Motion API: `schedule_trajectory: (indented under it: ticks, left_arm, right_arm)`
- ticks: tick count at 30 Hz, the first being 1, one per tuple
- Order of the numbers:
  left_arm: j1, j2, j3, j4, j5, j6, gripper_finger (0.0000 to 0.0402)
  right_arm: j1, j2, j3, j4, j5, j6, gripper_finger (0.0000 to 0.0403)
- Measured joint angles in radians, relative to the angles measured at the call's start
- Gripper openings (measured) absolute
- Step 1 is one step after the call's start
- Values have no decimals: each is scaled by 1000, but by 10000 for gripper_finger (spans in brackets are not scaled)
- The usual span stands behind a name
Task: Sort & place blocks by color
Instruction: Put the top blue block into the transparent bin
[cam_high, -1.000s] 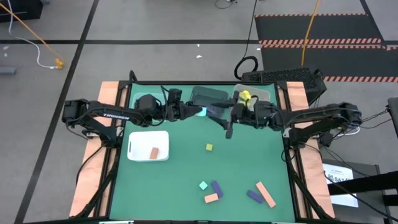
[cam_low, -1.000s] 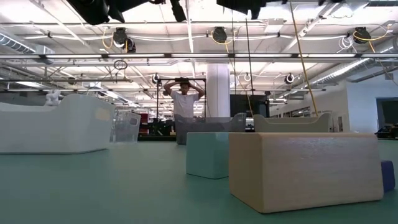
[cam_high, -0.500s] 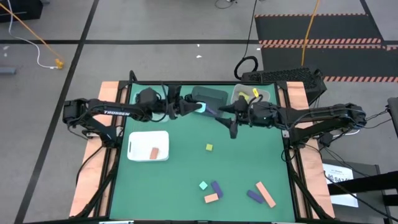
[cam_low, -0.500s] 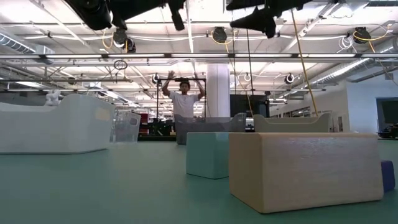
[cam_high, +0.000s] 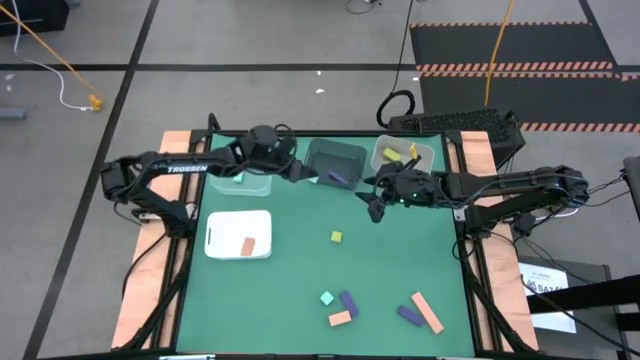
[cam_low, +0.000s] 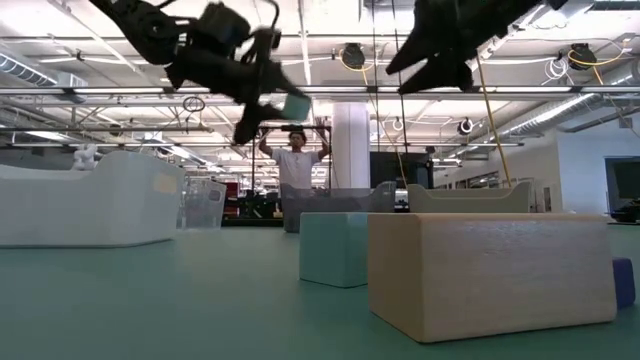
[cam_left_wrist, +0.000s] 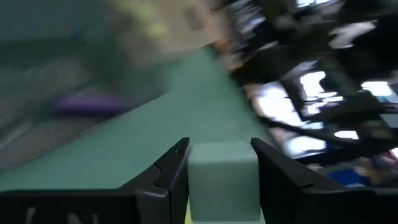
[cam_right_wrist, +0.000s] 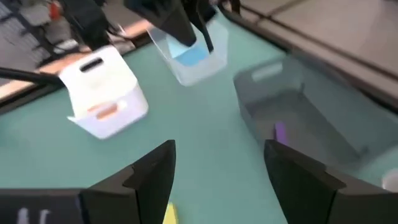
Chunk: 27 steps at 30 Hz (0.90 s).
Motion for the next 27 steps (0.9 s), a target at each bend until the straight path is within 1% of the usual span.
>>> schedule_trajectory:
  ticks: [6, 9, 13, 17, 20, 22, 24, 27]
  left_arm:
    - [109, -33, 0, -274, -3, 117, 140]
    - [159, -67, -1, -397, -29, 175, 140]
    - [216, -141, 1, -557, -103, 250, 140]
    - [246, -202, 0, -796, -281, 297, 140]
    - [248, -207, -1, -942, -398, 296, 140]
    - [248, -206, -8, -986, -443, 289, 140]
    - [242, -198, -22, -981, -456, 278, 140]
    - [239, -193, -34, -984, -498, 262, 140]
  right_arm:
    - [0, 0, 0, -162, 52, 124, 235]
    - [0, 0, -4, -179, 79, 155, 235]
    - [-5, 0, -53, -76, 76, 167, 235]
    - [-7, 0, -137, 64, 75, 220, 235]
    - [-12, 13, -208, 184, 75, 236, 235]
    - [-21, 28, -249, 279, 75, 235, 235]
    - [-35, 47, -281, 370, 73, 235, 235]
    - [-50, 82, -309, 445, 73, 231, 235]
